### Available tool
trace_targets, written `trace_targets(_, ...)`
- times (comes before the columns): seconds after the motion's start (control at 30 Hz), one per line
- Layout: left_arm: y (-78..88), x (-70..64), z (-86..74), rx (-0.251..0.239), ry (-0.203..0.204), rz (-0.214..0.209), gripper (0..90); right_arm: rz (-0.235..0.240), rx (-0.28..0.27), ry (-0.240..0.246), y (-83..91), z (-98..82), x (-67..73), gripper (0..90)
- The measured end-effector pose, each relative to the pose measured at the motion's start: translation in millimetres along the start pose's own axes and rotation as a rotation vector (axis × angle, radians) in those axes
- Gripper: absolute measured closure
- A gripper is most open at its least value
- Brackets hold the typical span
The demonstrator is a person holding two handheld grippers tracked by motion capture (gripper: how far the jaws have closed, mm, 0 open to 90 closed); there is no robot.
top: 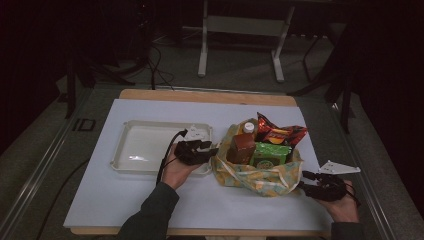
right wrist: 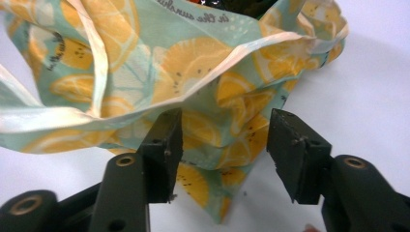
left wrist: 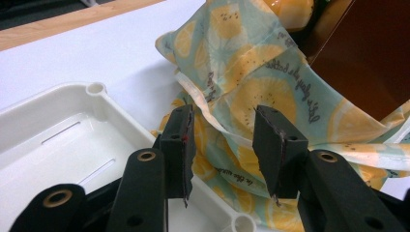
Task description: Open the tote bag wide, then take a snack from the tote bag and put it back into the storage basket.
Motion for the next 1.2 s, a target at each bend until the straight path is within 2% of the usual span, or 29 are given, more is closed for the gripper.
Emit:
trace_targets(0.3, 1.3, -0.8, 2.1, -0.008, 0.002, -0.014, 58.9, 0.034, 0.017, -0.022, 5.3, -5.9, -2.4, 42.6)
trace_targets(0.47, 2.3, -3.0, 3.8, -0.011, -0.001, -0.023, 58.5, 0.064, -0.001, -0.024, 7.4, -4.7, -0.8, 37.5)
trace_targets(0.63, 5.5, -6.7, 5.6, -0.022, -0.006, -0.039, 58.0, 0.036, 0.016, -0.011, 8.6, -6.0, -2.4, 40.3)
trace_targets(0.8, 6.7, -9.4, 7.0, -0.028, -0.006, -0.055, 57.7, 0.014, 0.001, -0.018, 11.2, -5.3, -5.1, 41.4)
trace_targets(0.9, 7.6, -12.8, 7.3, -0.025, -0.015, -0.073, 58.1, 0.006, -0.009, -0.023, 11.7, -4.0, -5.4, 45.7)
trace_targets(1.03, 9.9, -21.1, 11.0, -0.035, -0.038, -0.107, 58.0, 0.010, -0.020, -0.029, 12.5, -0.5, -4.5, 53.2)
trace_targets(1.2, 12.5, -30.8, 18.2, -0.037, -0.084, -0.140, 53.0, 0.009, -0.031, -0.027, 12.3, 2.3, -3.7, 53.6)
Point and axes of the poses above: each handheld gripper's, and its own axes: y roughly backward along the jaws, z roughly out of its top, x roughly to its left, the point moved 5 cm from there along -y, roughly forward along the jaws, and after that the axes turned 2 degrees about -x, right-handed, at the moved point
